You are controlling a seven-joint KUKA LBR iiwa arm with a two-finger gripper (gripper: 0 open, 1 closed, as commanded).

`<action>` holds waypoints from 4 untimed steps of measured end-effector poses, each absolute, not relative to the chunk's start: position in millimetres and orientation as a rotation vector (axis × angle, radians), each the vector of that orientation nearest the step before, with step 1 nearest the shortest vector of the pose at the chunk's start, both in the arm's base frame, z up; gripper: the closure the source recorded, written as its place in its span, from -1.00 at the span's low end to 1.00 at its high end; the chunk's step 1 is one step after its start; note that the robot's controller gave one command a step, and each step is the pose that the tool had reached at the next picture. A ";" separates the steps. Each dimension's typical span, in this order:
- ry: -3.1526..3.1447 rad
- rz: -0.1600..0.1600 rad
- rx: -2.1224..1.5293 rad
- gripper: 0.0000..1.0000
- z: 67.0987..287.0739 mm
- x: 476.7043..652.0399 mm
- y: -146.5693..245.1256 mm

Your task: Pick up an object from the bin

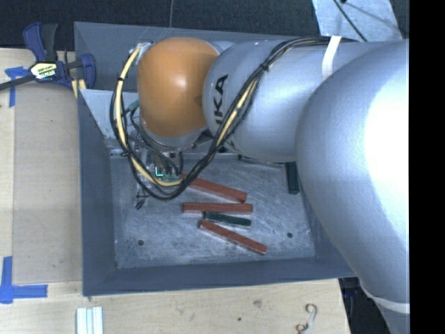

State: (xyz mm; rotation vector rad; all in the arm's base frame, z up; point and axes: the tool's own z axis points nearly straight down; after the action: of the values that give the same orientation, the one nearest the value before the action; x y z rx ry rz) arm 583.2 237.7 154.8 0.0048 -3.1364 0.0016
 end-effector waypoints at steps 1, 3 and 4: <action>-3.122 0.006 -0.332 -1.00 67.3 593.5 124.7; -3.040 -0.001 -0.814 -1.00 106.7 567.6 60.6; -2.966 -0.001 -1.032 -1.00 70.6 575.3 58.8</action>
Offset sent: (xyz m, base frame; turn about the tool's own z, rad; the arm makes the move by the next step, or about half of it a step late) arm 0.0103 -0.1079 -0.0848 0.2090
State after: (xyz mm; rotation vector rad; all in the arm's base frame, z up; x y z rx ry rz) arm 575.3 58.8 70.6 -1.0322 -2.9659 -0.0012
